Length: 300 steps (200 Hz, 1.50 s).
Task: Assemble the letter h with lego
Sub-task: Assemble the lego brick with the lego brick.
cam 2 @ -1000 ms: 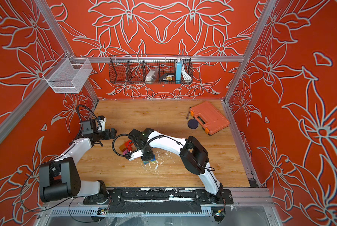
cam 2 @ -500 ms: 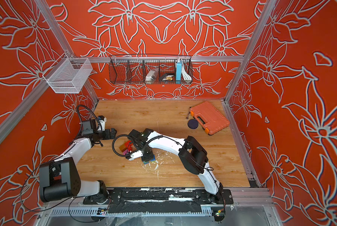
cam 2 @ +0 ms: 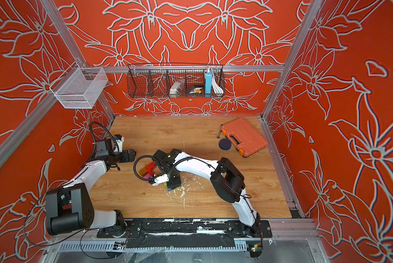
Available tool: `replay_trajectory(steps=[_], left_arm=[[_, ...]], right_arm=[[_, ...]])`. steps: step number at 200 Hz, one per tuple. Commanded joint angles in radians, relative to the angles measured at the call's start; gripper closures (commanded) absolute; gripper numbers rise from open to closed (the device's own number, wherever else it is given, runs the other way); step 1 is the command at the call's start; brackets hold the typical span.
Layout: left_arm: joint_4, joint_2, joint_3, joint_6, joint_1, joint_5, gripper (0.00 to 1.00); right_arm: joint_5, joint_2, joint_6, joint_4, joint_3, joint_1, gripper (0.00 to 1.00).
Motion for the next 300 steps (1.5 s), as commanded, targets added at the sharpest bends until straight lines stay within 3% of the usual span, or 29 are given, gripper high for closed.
replay_trajectory(steps=[1,61,138,207,223,241,300], left_arm=[[-0.022,0.003,0.016,0.0,0.005,0.008,0.0],[-0.024,0.005,0.018,0.003,0.005,0.012,0.0],[-0.031,0.01,0.022,0.002,0.006,0.007,0.0],[-0.034,0.003,0.018,0.005,0.005,0.008,0.0],[-0.036,0.008,0.022,0.003,0.006,0.005,0.0],[-0.034,0.006,0.019,0.003,0.005,0.006,0.0],[-0.034,0.005,0.019,0.003,0.005,0.006,0.0]], right_arm=[[-0.053,-0.036,-0.006,-0.016,-0.017,-0.016,0.51],[-0.066,-0.029,-0.008,0.026,-0.06,-0.021,0.72],[-0.008,-0.073,0.044,0.157,-0.211,-0.023,0.77],[-0.01,-0.056,0.162,0.098,-0.181,-0.023,0.76],[0.002,-0.037,0.121,0.061,-0.169,-0.022,0.76],[0.016,0.0,-0.025,-0.039,-0.15,-0.029,0.78],[-0.092,-0.008,-0.043,0.006,-0.164,-0.063,0.79]])
